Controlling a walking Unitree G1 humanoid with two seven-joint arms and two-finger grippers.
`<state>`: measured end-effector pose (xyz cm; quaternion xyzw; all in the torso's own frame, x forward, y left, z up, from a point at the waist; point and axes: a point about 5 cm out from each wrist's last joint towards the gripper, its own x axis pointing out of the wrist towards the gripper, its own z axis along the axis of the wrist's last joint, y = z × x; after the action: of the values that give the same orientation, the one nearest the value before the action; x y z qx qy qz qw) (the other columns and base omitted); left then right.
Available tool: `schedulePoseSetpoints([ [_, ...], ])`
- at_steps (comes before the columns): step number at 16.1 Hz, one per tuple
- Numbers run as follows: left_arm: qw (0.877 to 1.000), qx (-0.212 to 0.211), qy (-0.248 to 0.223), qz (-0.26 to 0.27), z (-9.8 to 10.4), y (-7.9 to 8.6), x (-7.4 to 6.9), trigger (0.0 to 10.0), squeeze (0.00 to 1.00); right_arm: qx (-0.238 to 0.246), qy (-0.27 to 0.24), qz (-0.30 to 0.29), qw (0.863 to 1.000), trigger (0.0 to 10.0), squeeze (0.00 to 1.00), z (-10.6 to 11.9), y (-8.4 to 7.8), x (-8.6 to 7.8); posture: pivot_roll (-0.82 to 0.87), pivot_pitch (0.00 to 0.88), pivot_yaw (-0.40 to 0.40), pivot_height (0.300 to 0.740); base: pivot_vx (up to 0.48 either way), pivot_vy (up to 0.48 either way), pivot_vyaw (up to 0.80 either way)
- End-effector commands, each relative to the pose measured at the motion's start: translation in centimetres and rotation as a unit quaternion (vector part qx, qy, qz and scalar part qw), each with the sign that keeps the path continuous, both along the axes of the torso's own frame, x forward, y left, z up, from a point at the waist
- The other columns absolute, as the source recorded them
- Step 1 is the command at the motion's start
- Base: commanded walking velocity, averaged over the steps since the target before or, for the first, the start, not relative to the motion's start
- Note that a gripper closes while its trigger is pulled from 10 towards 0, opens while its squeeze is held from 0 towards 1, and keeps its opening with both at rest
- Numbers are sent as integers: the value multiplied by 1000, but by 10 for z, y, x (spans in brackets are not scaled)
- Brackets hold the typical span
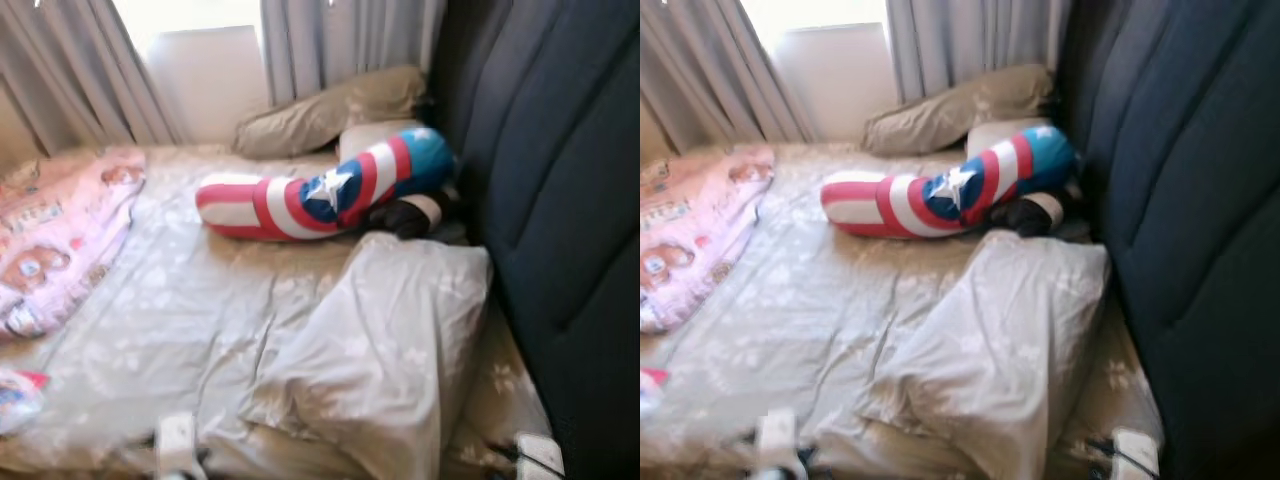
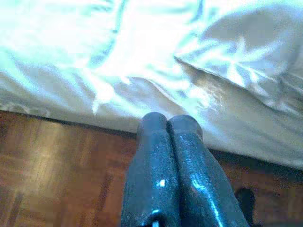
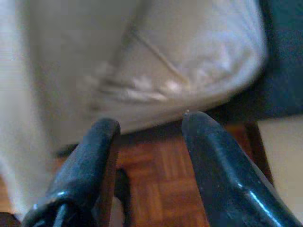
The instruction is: Clean up the room
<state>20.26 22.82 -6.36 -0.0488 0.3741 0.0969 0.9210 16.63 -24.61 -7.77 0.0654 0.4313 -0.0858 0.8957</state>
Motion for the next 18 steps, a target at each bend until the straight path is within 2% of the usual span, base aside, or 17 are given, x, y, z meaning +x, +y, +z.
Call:
schedulePoseSetpoints([
  [1,999,21,-45,-17,15,5,19,10000,0,6,-26,-11,1000,10000,0,2,0,1,-40,0,25,740,0,0,0],
  [2,994,33,-99,-31,32,7,40,10000,0,11,-48,-17,999,10000,0,4,0,3,-45,0,28,740,0,0,0],
  [3,990,40,-127,-38,41,8,49,10000,0,13,-58,-19,998,10000,0,5,0,4,-47,0,28,740,0,0,0],
  [4,979,49,-190,-54,60,6,67,10000,0,6,-195,28,980,10000,0,54,25,90,-47,0,28,740,0,0,0],
  [5,972,52,-219,-67,69,3,74,10000,0,4,-226,40,973,10000,0,65,30,104,-43,0,27,740,0,0,0],
  [6,959,54,-264,-86,81,-6,82,10000,0,4,-254,47,966,10000,0,74,31,110,-36,0,27,740,0,0,0],
  [7,943,51,-313,-102,92,-20,85,10000,0,9,-292,45,955,10000,0,83,30,115,-42,0,29,740,0,0,0],
  [9,935,43,-334,-110,92,-33,80,10000,0,7,-319,47,947,10000,0,88,28,114,-59,0,24,740,0,0,0],
  [10,935,43,-334,-110,92,-33,80,10000,0,7,-319,47,947,10000,0,88,28,114,-59,0,24,740,0,0,0],
  [12,932,29,-341,-119,86,-49,68,10000,0,-3,-331,53,942,10000,0,89,20,106,-56,0,1,740,0,0,0],
  [15,937,22,-328,-122,78,-51,55,10000,0,-14,-342,43,939,10000,0,90,12,97,-44,0,14,740,0,0,0],
  [17,935,25,-333,-122,81,-45,50,10000,0,-12,-349,42,936,10000,0,92,16,99,-37,0,1,740,0,0,0],
  [18,937,20,-330,-115,80,-41,51,10000,0,-20,-348,55,936,10000,0,92,23,99,-41,0,-27,740,0,0,0],
])
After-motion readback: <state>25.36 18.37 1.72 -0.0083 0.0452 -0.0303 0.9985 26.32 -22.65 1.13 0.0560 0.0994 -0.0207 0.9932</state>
